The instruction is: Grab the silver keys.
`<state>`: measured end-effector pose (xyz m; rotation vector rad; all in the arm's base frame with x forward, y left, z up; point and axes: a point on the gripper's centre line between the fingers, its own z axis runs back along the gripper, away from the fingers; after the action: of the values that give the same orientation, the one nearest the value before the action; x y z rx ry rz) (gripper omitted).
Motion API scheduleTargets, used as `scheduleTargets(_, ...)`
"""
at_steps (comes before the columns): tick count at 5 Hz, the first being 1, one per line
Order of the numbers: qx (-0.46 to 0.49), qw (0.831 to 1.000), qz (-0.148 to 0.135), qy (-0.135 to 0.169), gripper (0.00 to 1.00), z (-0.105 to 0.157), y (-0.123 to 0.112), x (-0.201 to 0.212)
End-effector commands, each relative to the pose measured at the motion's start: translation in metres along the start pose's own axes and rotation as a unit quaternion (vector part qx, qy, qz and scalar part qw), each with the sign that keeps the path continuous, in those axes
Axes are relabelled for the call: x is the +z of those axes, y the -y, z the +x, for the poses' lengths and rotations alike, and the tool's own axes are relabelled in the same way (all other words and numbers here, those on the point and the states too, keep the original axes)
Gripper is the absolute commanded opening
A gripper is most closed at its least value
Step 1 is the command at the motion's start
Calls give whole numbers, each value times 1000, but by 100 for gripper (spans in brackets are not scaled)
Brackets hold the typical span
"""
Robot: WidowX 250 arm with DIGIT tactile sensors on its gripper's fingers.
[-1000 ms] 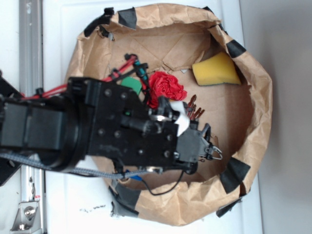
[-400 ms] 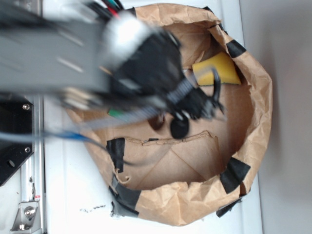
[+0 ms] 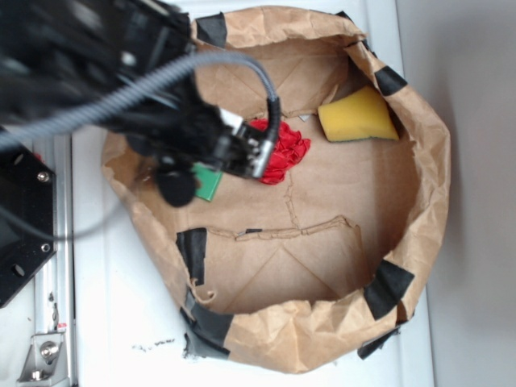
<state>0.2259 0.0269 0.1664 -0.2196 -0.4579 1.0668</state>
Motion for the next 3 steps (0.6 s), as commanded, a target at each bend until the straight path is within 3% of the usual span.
scheduleTargets(1,-13,999,14,30,0,6,15,5)
scheduleTargets(3,-23,998,24,44,0,1,17,3)
